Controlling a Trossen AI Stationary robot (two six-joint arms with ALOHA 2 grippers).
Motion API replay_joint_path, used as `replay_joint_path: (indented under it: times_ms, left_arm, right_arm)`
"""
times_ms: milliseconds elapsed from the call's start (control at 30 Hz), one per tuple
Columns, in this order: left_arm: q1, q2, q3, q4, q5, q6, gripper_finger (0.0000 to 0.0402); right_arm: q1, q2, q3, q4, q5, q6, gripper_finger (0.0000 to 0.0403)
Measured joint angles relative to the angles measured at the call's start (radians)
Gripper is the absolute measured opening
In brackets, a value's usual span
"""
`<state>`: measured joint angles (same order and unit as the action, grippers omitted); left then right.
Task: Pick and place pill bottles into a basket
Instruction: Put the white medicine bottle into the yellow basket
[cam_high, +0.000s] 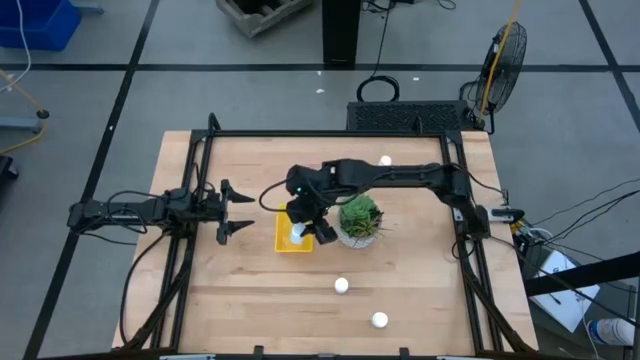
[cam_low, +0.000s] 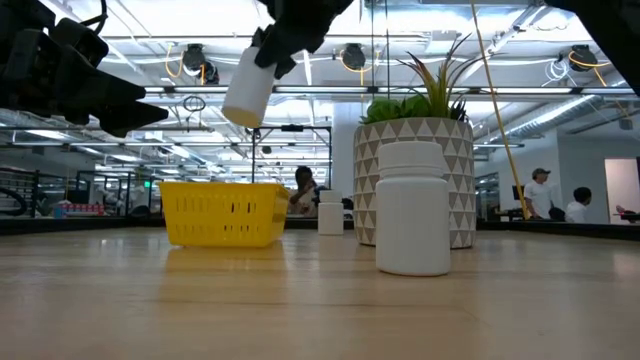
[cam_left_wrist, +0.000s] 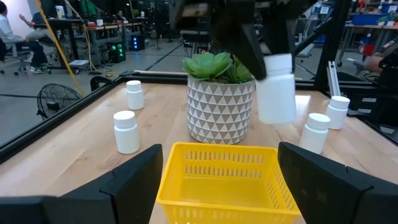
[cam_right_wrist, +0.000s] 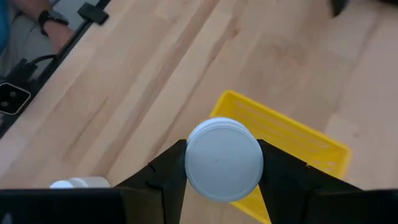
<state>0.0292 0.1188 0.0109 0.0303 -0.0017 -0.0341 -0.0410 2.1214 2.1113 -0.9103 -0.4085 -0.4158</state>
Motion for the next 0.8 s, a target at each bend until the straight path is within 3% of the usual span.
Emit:
replay_joint_path:
  times_ms: [467, 800]
  left_arm:
    - [0.000, 0.000, 0.000, 0.000, 0.000, 0.000, 0.0324]
    - [0.000, 0.000, 0.000, 0.000, 0.000, 0.000, 0.0324]
  right_arm:
    - [-0.001, 0.008, -0.005, 0.004, -0.010, -0.019, 0.0155]
    - [-0.003, 0.008, -0.118, 0.083, -0.007, -0.023, 0.0157]
